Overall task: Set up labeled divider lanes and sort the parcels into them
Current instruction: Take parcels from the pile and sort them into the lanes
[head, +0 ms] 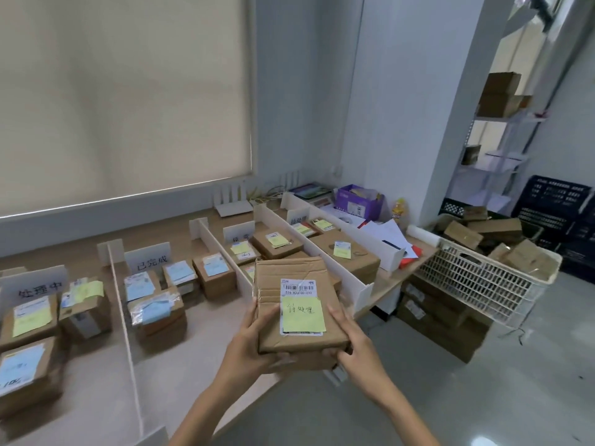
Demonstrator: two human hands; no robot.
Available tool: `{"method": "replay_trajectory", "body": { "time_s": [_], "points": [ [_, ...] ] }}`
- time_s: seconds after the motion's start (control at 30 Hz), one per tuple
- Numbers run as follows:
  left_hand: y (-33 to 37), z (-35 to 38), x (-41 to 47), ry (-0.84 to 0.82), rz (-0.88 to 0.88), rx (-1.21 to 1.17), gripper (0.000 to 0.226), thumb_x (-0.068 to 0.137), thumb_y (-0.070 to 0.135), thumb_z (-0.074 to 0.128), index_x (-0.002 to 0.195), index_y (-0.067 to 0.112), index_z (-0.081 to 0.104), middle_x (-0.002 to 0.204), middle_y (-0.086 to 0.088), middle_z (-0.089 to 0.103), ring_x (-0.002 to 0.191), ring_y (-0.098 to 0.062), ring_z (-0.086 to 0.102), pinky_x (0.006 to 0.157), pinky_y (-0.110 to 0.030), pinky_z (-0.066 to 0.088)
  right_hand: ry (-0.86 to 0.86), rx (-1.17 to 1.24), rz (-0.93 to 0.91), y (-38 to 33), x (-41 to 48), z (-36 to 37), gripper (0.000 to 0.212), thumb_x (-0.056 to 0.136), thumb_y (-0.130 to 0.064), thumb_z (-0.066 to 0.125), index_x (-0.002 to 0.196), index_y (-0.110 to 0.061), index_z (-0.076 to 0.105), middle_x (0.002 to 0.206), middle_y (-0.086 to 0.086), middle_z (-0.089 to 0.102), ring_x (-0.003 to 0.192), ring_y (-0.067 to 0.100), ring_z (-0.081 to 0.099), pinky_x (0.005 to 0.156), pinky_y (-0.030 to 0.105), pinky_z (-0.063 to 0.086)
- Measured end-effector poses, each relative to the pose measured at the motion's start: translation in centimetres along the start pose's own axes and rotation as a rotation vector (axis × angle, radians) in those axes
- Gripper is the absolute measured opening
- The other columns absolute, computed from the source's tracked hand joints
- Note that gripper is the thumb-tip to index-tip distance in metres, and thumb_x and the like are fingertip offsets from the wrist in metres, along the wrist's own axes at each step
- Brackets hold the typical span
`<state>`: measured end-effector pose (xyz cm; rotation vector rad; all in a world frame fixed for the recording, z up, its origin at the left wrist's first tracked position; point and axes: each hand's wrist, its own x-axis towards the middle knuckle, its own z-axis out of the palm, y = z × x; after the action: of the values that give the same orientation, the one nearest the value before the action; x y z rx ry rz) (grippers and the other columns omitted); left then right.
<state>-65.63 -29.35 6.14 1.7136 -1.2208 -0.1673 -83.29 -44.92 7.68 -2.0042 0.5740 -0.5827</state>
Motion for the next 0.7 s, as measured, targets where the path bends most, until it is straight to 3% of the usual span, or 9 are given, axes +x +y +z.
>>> {"method": "replay_trajectory", "body": {
  "time_s": [0.07,0.17,0.27,0.33,0.4,0.5,0.63,0.7],
  "points": [
    [-1.1,2.2,2.6,-0.011,-0.022,-0.029,0.089,0.055,0.052,0.084,0.134,0.044,0.044,0.157,0.016,0.009,0.138,0.0,0.029,0.104,-0.024,0.041,0.036,-0.032,0.015,1.3,1.8,-1.4,0.08,0.078,0.014,0.062,0.136,-0.036,0.04,0.151,-0.014,0.017,0.139,0.003,0.021,0.095,-0.005,0.026],
    [-2.3,5.7,7.0,-0.022,-0.042,-0.041,0.086,0.064,0.03,0.086,0.136,0.045,0.041,0.158,0.015,0.004,0.14,-0.001,0.024,0.099,-0.007,0.036,0.092,-0.15,0.031,4.0,5.6,-3.7,0.076,0.078,0.011,0.066,0.137,-0.031,0.043,0.147,-0.013,0.022,0.135,0.004,0.025,0.102,0.003,0.025],
    [-3.6,9.1,12.0,-0.034,-0.057,-0.035,0.089,0.066,0.026,0.085,0.137,0.048,0.035,0.158,0.015,-0.001,0.136,0.003,0.022,0.094,0.001,0.029,0.114,-0.203,0.052,6.6,10.1,-6.2,0.072,0.078,0.01,0.065,0.137,-0.028,0.048,0.147,-0.009,0.026,0.133,0.002,0.025,0.107,0.011,0.027],
    [-4.3,11.0,15.6,-0.036,-0.064,-0.05,0.091,0.067,0.025,0.084,0.138,0.049,0.033,0.158,0.016,-0.005,0.138,-0.001,0.022,0.1,-0.005,0.03,0.12,-0.217,0.061,8.1,13.4,-8.0,0.072,0.077,0.011,0.064,0.136,-0.027,0.049,0.148,-0.009,0.027,0.136,0.004,0.026,0.107,0.01,0.025],
    [-4.8,12.7,19.6,-0.029,-0.073,-0.047,0.092,0.066,0.025,0.084,0.139,0.048,0.032,0.158,0.012,-0.007,0.142,-0.007,0.018,0.107,-0.018,0.031,0.11,-0.246,0.07,9.4,17.1,-10.3,0.072,0.077,0.011,0.062,0.137,-0.026,0.048,0.151,-0.007,0.026,0.137,0.005,0.025,0.102,0.0,0.021],
    [-4.8,15.0,25.2,-0.029,-0.084,-0.021,0.092,0.069,0.022,0.082,0.142,0.044,0.03,0.158,0.005,-0.011,0.143,-0.007,0.013,0.104,-0.015,0.026,0.08,-0.287,0.089,11.1,22.5,-13.7,0.074,0.077,0.013,0.059,0.138,-0.027,0.046,0.154,-0.004,0.024,0.137,0.006,0.024,0.088,-0.012,0.017],
    [-4.7,17.7,31.5,-0.054,-0.086,0.008,0.091,0.071,0.021,0.077,0.145,0.039,0.027,0.156,0.013,-0.015,0.136,0.003,0.016,0.1,-0.012,0.026,0.057,-0.307,0.088,13.3,28.5,-17.3,0.075,0.078,0.012,0.055,0.139,-0.031,0.043,0.156,-0.004,0.02,0.143,0.013,0.021,0.1,0.002,0.019],
    [-5.1,19.0,34.2,-0.075,-0.08,0.04,0.091,0.072,0.021,0.076,0.146,0.039,0.024,0.156,0.01,-0.018,0.142,-0.004,0.011,0.106,-0.019,0.029,0.048,-0.318,0.096,14.6,31.0,-18.8,0.076,0.079,0.011,0.055,0.14,-0.031,0.042,0.157,-0.003,0.019,0.142,0.012,0.022,0.104,0.009,0.017]
  ]
}}
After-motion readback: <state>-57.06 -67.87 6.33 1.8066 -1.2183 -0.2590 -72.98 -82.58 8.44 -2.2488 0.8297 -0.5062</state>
